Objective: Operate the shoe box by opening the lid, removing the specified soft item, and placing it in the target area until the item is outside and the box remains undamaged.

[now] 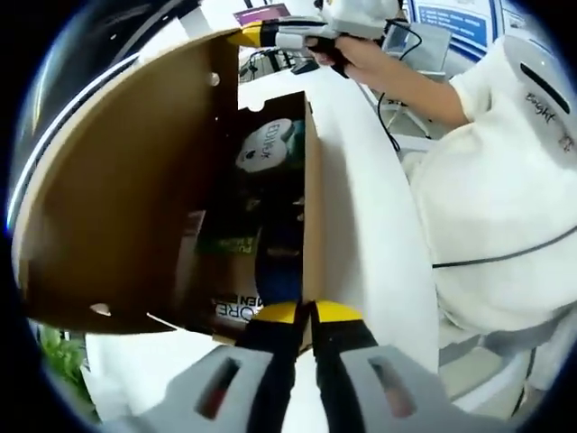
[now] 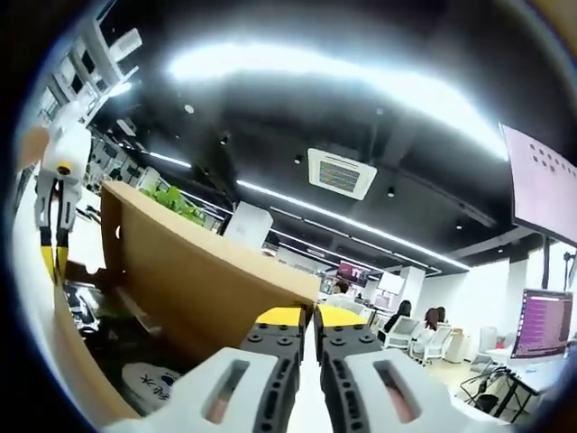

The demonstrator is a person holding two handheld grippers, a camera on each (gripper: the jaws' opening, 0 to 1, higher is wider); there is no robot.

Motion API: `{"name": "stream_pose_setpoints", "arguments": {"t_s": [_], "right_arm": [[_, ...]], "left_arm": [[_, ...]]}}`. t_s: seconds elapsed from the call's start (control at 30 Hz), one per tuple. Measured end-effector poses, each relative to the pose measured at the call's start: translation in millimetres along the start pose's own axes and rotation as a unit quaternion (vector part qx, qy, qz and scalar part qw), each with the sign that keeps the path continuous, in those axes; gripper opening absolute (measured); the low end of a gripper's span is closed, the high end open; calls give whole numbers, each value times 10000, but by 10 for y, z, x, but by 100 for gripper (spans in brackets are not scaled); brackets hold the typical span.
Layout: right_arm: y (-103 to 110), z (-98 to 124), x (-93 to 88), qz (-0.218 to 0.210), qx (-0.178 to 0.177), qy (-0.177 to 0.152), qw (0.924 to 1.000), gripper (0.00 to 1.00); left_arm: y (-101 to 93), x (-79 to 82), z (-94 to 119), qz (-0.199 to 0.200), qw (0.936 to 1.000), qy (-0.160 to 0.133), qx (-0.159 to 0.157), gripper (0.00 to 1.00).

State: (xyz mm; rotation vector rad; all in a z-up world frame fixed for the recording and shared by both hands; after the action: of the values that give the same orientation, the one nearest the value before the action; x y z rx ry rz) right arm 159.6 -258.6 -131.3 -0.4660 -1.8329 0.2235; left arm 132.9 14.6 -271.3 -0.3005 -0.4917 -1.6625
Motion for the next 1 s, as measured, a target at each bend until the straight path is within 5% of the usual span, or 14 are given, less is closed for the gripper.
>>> {"name": "stream_pose_setpoints", "arguments": {"t_s": [0.27,0.47,0.63,1.0], "right_arm": [[-26,-134,33,-323,149,-105,9993,2],[-29,-212,43,-418,110,-112,9990,1],[-61,-239,31,-1013,161,-12,9947,1],[-70,-407,41,-1101,220,214,9934,0]], "left_arm": [[25,-8,-22,514,9963,248,-639,1],[-13,-5,-22,230,9984,251,-452,1],[-8,-8,-19,195,9988,196,-400,1],[-7,-5,-17,30,9994,180,-299,2]]}}
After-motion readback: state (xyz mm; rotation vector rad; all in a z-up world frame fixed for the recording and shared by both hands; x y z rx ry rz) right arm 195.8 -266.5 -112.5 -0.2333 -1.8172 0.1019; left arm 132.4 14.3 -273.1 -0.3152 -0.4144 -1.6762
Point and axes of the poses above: the point that each gripper's makers call its tool centre point, and the gripper's own axes: z roughly backward along the fingers, y roughly to its left, x roughly out of its top, the point moved 1 cm from there along z, roughly backward along the fingers, and after that the axes turned 4 degrees about -x, right-handed, at the moved point
